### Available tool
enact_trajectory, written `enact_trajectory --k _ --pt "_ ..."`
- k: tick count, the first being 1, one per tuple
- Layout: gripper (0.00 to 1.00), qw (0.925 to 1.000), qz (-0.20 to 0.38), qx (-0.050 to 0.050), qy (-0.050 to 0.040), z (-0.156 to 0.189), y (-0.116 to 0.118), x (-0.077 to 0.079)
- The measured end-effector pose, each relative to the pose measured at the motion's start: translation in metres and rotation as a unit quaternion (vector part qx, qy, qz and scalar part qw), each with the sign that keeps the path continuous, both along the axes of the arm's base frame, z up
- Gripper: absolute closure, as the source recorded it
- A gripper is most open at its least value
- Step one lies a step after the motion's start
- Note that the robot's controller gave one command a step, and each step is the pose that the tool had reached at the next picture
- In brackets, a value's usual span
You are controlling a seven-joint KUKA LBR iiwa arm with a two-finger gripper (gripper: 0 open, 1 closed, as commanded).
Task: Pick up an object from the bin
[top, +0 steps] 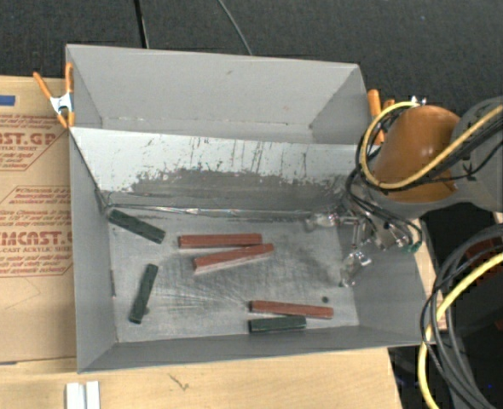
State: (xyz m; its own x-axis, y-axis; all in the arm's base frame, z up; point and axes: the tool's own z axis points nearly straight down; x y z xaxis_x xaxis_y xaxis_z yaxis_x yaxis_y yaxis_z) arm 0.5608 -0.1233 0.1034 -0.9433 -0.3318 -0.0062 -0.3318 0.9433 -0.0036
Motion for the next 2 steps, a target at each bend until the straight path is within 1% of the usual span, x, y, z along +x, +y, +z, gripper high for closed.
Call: enact_trajectory --k 1,2 --pt "0.0 0.9967 0.081 -0.001 -0.0045 -0.017 0.043 -0.06" --pt "0.0 0.9992 0.041 0.001 -0.0058 -0.023 0.038 -0.077"
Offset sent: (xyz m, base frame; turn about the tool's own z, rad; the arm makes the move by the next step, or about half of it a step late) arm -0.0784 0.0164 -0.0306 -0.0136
